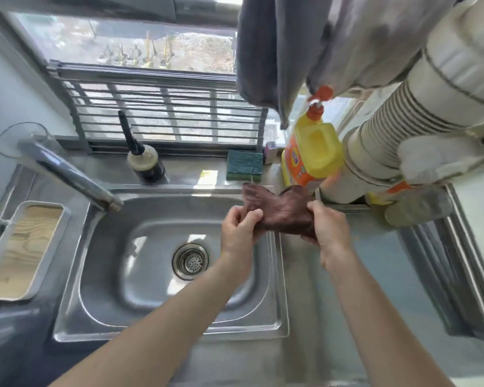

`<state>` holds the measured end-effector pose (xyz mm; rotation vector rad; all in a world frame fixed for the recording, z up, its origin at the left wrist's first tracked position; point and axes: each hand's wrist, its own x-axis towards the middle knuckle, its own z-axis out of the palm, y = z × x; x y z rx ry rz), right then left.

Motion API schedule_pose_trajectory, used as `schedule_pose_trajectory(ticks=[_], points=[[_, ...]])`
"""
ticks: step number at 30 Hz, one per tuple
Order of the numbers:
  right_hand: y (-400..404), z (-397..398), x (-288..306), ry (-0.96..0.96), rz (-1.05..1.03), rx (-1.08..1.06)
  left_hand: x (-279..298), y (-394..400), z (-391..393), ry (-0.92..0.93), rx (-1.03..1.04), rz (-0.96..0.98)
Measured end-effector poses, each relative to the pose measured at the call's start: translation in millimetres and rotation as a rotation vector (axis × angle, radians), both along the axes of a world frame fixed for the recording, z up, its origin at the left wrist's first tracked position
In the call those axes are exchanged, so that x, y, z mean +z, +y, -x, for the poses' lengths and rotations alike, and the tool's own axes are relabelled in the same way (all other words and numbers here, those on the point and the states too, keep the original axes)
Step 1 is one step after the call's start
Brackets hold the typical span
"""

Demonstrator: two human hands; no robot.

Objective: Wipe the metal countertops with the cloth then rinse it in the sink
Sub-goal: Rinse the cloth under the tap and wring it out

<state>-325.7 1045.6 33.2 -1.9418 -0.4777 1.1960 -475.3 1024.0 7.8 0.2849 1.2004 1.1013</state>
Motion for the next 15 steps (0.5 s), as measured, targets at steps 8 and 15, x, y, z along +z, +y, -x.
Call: schedule_pose_trajectory(ticks=[8,15], points=[[-74,-76,-102,-1.089,-0.029,0.417,-72,-43,-58,1.37,-0.635,-0.441],[-89,-69,-144,-1.11,-0.008,0.815,-107,-34,-62,1.682,-1.107,-0.754]])
